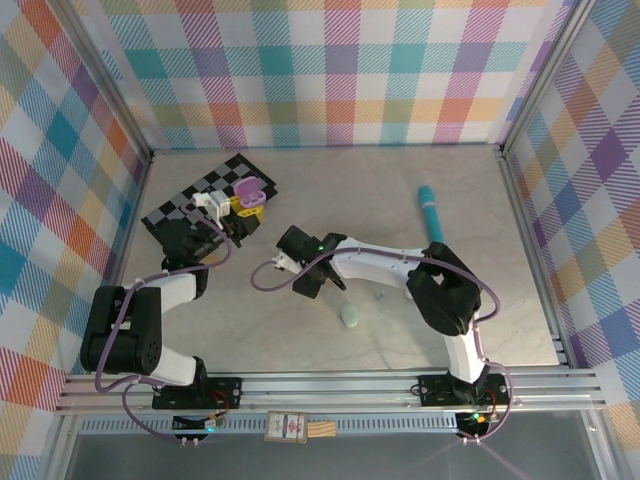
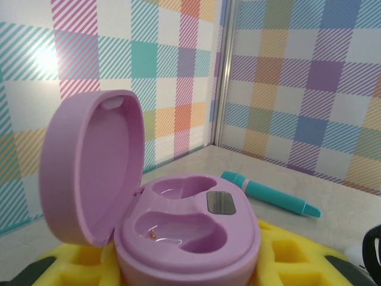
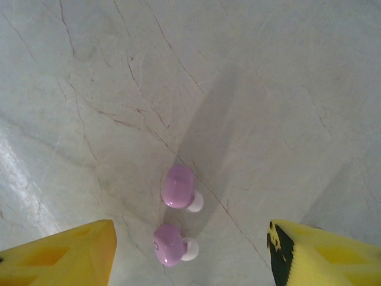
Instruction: Insert wireless bluetooth earbuds into charging case
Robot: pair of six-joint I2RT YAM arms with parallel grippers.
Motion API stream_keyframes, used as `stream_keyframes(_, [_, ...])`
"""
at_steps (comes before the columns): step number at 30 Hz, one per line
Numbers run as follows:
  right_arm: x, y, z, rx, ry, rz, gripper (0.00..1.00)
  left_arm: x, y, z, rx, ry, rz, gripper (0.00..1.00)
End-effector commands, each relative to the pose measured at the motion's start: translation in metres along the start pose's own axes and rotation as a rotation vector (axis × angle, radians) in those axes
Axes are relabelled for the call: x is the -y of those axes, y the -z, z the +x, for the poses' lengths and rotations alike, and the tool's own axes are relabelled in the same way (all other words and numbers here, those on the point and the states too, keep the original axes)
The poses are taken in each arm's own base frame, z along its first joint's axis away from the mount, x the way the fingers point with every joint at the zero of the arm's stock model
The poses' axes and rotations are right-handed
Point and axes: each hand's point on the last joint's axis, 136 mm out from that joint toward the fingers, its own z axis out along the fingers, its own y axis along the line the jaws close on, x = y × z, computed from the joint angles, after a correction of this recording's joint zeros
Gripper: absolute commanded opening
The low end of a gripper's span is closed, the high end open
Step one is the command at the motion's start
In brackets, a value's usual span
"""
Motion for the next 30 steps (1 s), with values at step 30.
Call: stream_keyframes(30, [-0.021,-0.024,0.027,-0.246,-0.021,-0.052,0.34,-0.002,0.004,-0.023,0.016,-0.104,0.016,0.23])
